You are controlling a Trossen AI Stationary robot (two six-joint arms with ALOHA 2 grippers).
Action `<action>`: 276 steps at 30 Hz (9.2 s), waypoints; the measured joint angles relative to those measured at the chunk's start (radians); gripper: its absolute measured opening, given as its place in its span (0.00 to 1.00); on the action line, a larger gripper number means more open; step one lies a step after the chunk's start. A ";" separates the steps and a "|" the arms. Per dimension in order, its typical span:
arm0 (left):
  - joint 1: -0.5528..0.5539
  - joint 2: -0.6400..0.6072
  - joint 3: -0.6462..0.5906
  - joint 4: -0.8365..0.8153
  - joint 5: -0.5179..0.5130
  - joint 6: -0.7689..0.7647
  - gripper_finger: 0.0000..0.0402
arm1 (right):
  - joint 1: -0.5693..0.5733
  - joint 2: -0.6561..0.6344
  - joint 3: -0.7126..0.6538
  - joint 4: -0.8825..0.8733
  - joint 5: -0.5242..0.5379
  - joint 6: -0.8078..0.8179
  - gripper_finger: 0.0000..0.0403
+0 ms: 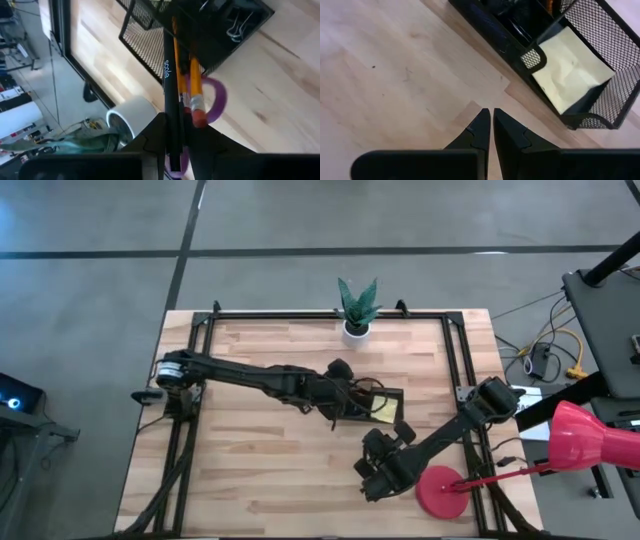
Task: Pick and place office supplies into organizer
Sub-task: Put the black pen into the black organizer, then return to Home Position
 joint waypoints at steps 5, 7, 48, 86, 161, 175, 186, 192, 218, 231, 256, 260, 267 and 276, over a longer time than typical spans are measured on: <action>-0.013 0.000 -0.010 0.048 0.018 0.001 0.20 | 0.000 0.000 -0.001 0.005 0.000 0.001 0.03; -0.019 0.001 -0.009 0.047 0.015 0.001 0.24 | 0.000 0.000 -0.001 0.009 0.000 0.002 0.03; 0.183 -0.865 -0.641 0.225 0.648 -1.050 0.39 | -0.402 -0.795 -0.415 0.694 0.069 -0.671 0.03; 0.183 -1.564 -1.560 1.227 0.739 -1.556 0.39 | -0.371 -1.696 -1.101 1.277 -0.383 -0.996 0.03; 0.121 -1.847 -1.632 1.180 0.549 -1.606 0.39 | -0.602 -1.937 -1.349 1.193 -0.645 -1.033 0.03; 0.057 -1.848 -1.633 0.788 0.546 -1.606 0.39 | -0.602 -1.919 -1.350 1.195 -0.645 -1.033 0.03; 0.020 -1.848 -1.634 0.808 0.528 -1.590 0.39 | -0.602 -1.919 -1.350 1.195 -0.646 -1.033 0.03; 0.017 -1.848 -1.634 0.790 0.450 -0.973 0.39 | -0.602 -1.919 -1.350 1.195 -0.646 -1.033 0.03; -0.011 -1.843 -1.635 0.812 0.290 -0.922 0.39 | -0.602 -1.918 -1.350 1.195 -0.646 -1.033 0.03; -0.011 -1.811 -1.635 0.812 0.290 -0.922 0.39 | -0.602 -1.918 -1.349 1.195 -0.646 -1.033 0.03; -0.011 -1.797 -1.635 0.810 0.291 -0.922 0.39 | -0.602 -1.918 -1.349 1.195 -0.645 -1.033 0.03; -0.011 -1.794 -1.635 0.810 0.291 -0.922 0.39 | -0.602 -1.918 -1.349 1.195 -0.645 -1.033 0.03; -0.011 -1.794 -1.635 0.810 0.291 -0.922 0.39 | -0.602 -1.918 -1.349 1.195 -0.645 -1.033 0.03; -0.011 -1.791 -1.635 0.810 0.291 -0.922 0.39 | -0.602 -1.918 -1.349 1.195 -0.645 -1.033 0.03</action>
